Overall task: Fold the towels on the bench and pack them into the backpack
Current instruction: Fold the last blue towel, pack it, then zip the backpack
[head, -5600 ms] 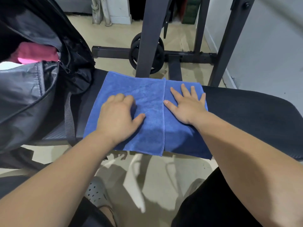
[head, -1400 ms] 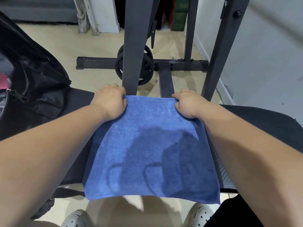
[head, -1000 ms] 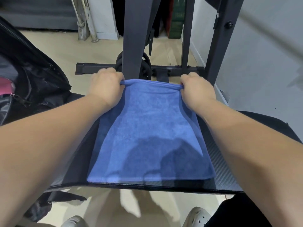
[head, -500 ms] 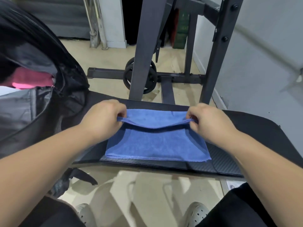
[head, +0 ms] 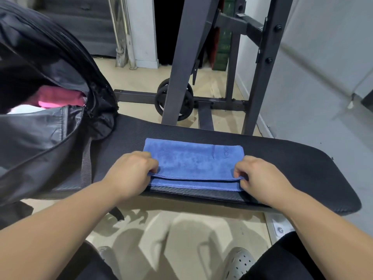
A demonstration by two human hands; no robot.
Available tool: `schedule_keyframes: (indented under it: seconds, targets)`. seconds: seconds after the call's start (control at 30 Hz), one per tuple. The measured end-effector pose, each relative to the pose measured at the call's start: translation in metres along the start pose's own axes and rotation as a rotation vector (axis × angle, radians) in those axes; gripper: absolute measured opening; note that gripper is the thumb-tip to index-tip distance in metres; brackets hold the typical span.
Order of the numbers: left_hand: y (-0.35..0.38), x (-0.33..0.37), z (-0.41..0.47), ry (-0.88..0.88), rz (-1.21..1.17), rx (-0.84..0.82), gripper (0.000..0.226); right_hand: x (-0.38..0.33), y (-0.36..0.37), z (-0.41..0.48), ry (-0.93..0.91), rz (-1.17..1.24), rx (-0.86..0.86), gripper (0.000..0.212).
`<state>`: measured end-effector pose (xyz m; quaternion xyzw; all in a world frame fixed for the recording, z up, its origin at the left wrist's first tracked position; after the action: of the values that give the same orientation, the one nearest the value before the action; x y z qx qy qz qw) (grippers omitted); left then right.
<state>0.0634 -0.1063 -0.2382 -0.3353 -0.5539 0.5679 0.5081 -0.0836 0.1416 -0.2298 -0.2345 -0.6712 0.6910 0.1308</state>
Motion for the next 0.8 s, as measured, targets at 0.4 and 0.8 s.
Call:
schedule_keyframes:
  seconds: [0.4,0.8]
  targets:
    - [0.009,-0.006,-0.005,-0.025,-0.097,-0.138,0.004,-0.002,0.021,0.002,0.023,-0.016,-0.147,0.016]
    - [0.003,0.008,0.025,-0.268,-0.072,-0.020,0.065,-0.040,0.016,0.046,0.070,-0.010,0.067,0.088]
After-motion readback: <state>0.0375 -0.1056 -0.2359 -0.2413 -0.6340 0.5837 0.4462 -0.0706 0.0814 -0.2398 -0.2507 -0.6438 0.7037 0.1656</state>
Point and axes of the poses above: each hand's wrist, its own z-axis towards the middle knuckle, its own y-axis out of the palm, x = y × z, the point moved 9 cm from there along z, towards the middle knuckle, and after that the axes turned 12 degrees about -y, right-handed, at the moved point
